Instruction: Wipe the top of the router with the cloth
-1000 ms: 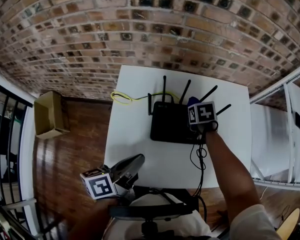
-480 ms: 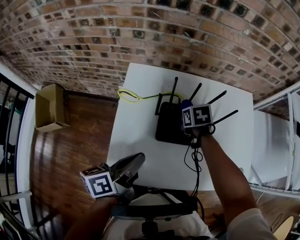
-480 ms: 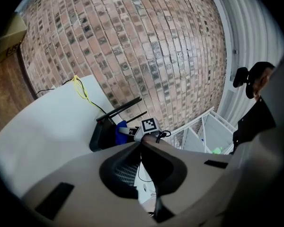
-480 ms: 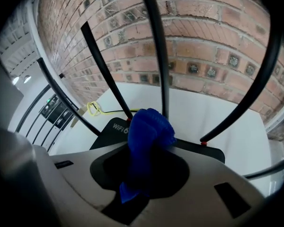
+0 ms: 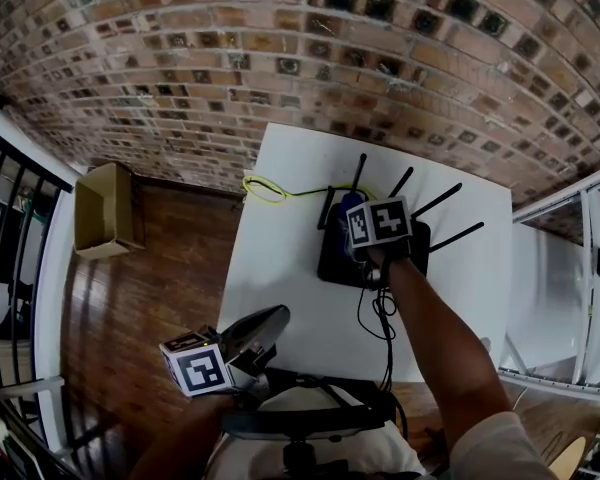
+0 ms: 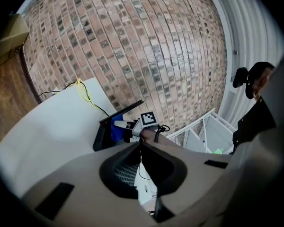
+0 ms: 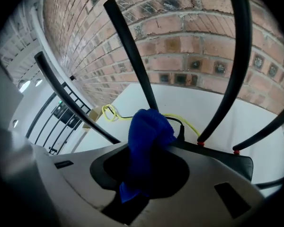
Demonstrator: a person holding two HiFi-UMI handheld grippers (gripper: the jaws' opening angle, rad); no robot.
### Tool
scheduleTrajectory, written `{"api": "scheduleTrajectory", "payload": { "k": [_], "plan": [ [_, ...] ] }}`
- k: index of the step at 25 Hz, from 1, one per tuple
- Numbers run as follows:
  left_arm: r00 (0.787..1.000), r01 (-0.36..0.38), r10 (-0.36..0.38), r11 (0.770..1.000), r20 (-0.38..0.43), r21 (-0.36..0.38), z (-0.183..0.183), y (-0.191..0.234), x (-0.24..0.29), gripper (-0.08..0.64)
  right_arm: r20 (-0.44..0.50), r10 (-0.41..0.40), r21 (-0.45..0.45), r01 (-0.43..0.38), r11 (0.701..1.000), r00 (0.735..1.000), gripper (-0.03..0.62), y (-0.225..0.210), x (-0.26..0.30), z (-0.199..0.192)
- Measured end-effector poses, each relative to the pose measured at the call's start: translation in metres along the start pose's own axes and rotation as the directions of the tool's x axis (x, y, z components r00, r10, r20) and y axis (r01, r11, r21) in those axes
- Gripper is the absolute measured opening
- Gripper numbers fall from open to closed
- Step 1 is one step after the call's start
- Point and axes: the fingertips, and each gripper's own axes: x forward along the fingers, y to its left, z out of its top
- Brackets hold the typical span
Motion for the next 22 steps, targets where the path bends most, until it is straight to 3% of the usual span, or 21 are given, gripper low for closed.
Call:
{"api": "scheduleTrajectory", "payload": {
  "k": [11,16,22],
  "plan": [
    [1.000,-0.001,0.001,1.000,-0.009,0.003,-0.001,-0.001,0.003,0.005,0.056,0.177,0.026,-0.178,0.984,0.983,0.109,0.036,-0.007,0.000],
    [0.999,0.026,-0.026,1.000,-0.027,0.005,-0.004,-0.010,0.018,0.005,0.124,0.152,0.027,-0.156,0.987,0.981,0.109,0.012,-0.038,-0.004],
    [0.997,0.040,-0.039,0.999,-0.062,0.013,-0.015,-0.015,0.037,0.005,0.152,0.062,0.030,-0.067,0.997,0.986,0.109,-0.034,-0.073,-0.029]
  ]
}}
